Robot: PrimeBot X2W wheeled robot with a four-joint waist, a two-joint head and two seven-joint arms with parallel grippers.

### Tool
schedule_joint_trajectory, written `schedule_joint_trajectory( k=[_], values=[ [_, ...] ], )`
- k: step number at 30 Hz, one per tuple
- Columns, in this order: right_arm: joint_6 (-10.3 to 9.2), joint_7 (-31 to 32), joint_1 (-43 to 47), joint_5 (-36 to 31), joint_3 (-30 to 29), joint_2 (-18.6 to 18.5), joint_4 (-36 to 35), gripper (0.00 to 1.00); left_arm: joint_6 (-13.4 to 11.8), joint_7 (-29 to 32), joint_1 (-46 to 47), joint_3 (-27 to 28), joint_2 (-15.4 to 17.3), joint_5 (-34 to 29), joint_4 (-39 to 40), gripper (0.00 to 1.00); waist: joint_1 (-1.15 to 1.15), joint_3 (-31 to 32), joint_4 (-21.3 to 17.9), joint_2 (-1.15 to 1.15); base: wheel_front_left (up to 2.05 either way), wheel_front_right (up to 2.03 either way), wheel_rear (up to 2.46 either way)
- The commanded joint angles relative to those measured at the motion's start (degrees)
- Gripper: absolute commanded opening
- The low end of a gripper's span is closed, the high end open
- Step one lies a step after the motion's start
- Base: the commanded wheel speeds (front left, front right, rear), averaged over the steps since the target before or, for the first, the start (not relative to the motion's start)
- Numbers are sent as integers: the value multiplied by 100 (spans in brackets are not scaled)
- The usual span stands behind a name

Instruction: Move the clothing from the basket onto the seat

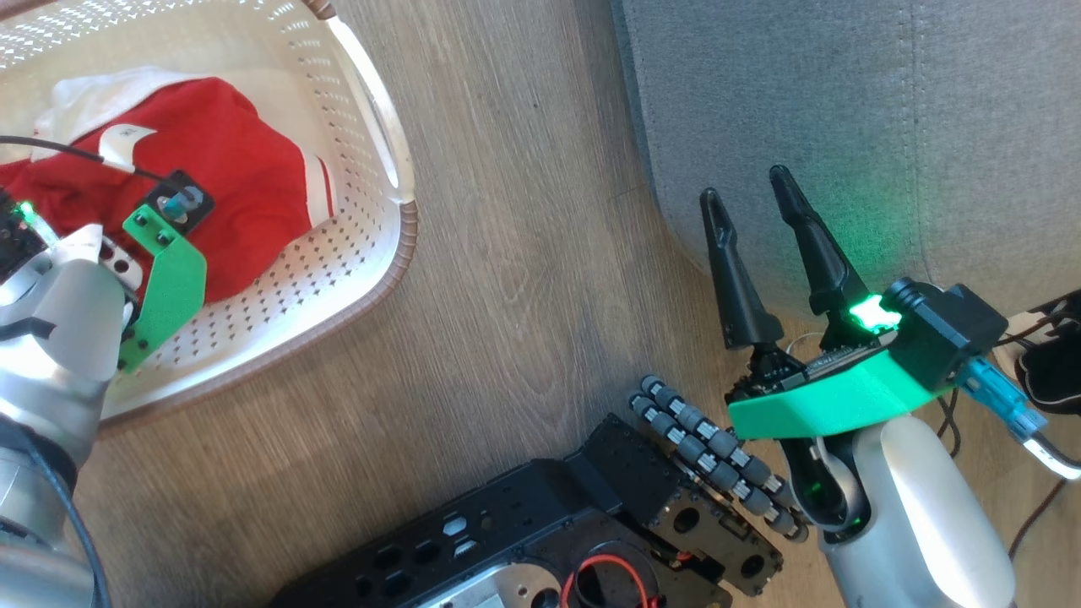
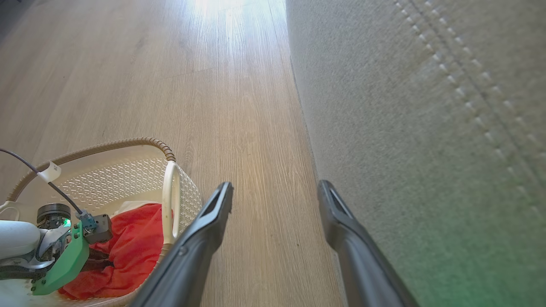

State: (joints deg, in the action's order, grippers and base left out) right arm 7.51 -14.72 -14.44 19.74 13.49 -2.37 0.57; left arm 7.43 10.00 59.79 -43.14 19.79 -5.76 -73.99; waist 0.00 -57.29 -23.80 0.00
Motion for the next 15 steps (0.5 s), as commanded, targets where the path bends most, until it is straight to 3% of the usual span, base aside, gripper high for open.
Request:
schedule_joint_trajectory(
  k=[1,15],
  values=[
    [-2,-28,307,37,100,-51,-122,100,5,-16,-119,-15,211,121,4,0,0,-2,1,0,0,0,0],
    [-2,-28,-69,17,181,-51,-12,100,5,-539,-43,-22,438,727,4,0,0,244,-76,0,0,0,0]
  ],
)
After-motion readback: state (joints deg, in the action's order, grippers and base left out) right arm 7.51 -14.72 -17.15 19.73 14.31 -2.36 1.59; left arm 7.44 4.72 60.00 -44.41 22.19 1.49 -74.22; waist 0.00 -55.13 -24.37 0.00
